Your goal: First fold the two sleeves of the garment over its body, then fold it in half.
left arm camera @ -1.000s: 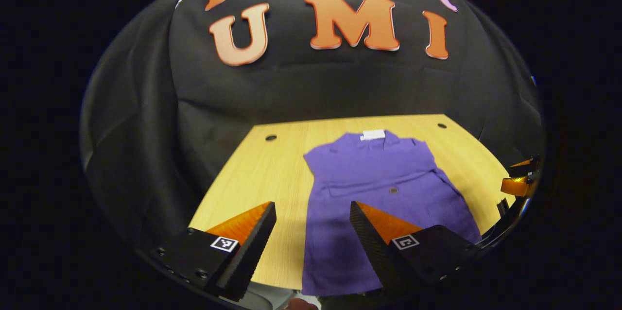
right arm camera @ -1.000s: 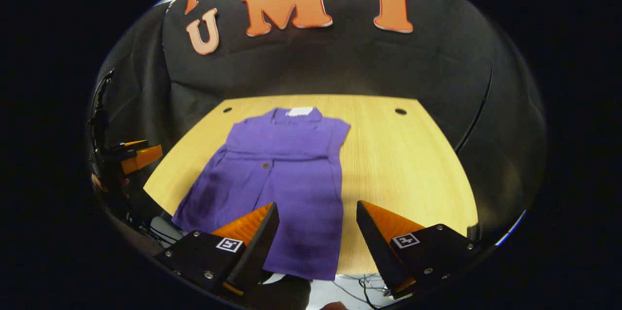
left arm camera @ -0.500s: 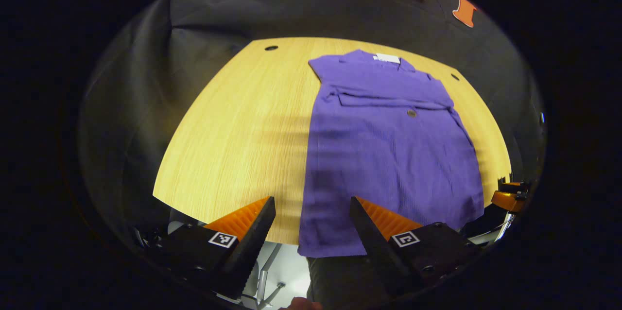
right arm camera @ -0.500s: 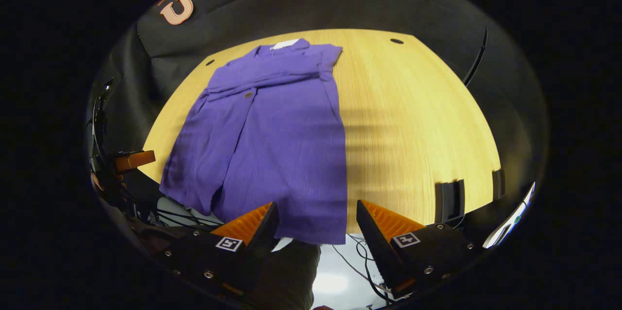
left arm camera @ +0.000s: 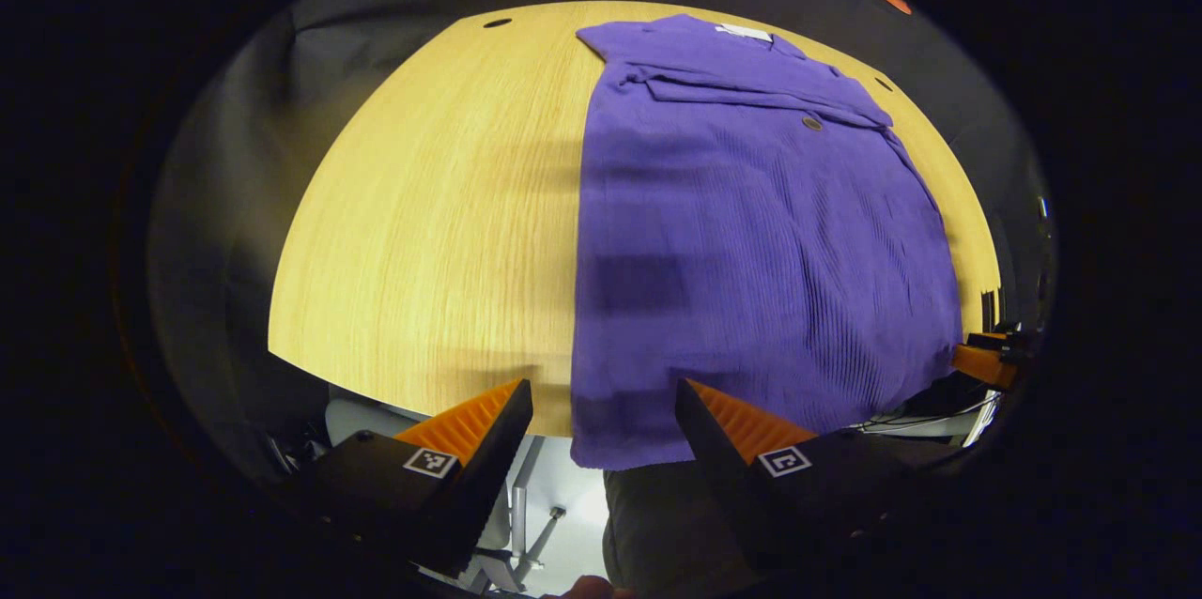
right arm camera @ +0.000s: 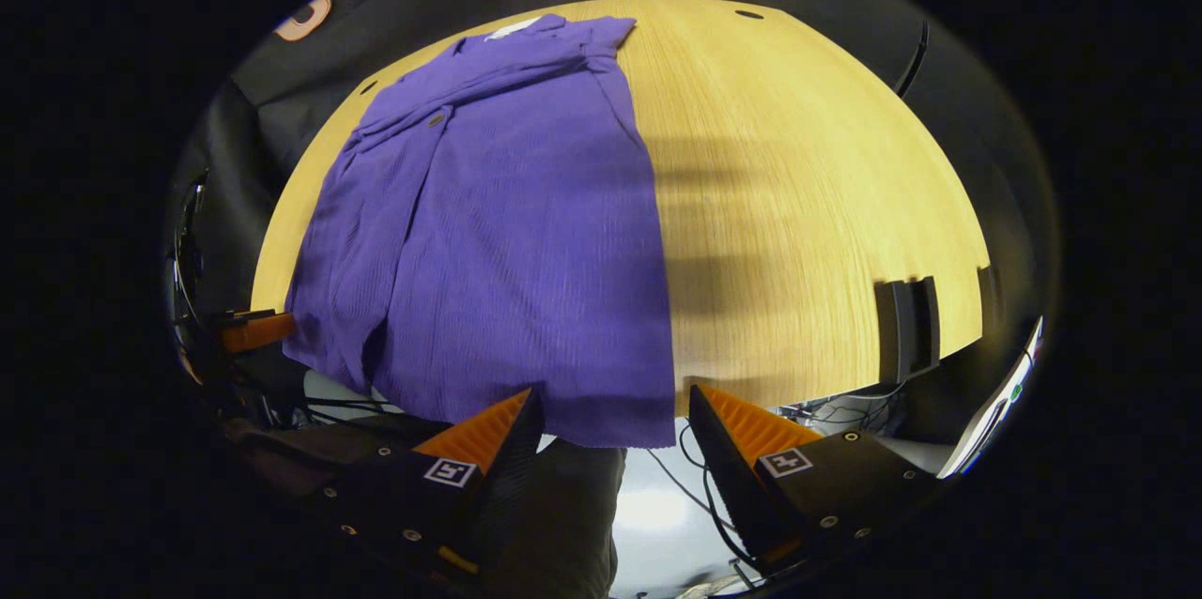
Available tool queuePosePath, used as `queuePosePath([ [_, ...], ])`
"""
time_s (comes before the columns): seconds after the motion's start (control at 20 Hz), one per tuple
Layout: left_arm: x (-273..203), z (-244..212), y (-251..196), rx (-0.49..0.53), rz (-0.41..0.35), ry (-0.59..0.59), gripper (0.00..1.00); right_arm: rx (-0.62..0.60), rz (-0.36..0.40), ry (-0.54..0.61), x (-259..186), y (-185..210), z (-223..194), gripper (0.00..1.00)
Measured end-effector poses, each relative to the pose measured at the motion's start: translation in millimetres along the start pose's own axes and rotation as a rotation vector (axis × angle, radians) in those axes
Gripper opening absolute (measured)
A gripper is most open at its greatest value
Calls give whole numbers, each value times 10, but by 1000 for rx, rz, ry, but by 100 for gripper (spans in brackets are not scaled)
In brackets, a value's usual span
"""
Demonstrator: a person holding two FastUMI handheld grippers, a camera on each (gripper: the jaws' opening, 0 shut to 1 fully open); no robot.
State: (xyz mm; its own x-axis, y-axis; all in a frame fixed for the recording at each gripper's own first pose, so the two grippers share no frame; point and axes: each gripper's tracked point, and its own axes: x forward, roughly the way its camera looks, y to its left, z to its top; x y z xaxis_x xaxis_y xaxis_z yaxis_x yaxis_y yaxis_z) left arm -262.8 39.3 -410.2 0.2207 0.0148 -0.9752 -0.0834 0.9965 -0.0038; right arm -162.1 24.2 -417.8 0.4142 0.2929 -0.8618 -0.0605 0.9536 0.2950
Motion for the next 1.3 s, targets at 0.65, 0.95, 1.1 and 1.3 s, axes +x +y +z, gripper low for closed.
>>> queuePosePath([
  [0.65, 89, -207, -84, -48, -6, 136, 94, 1, -30, 80, 79, -66, -118, 86],
  [0.95, 75, -291, -178, -146, -43, 285, 39, 36, 20, 121, 116, 40, -149, 33],
  [1.1, 75, -254, -176, -107, -73, 288, 24, 83, 38, 109, 134, 48, -71, 13],
  [1.3, 81, -226, -220, -126, -110, 296, 10, 139, 94, 93, 106, 134, 4, 4],
])
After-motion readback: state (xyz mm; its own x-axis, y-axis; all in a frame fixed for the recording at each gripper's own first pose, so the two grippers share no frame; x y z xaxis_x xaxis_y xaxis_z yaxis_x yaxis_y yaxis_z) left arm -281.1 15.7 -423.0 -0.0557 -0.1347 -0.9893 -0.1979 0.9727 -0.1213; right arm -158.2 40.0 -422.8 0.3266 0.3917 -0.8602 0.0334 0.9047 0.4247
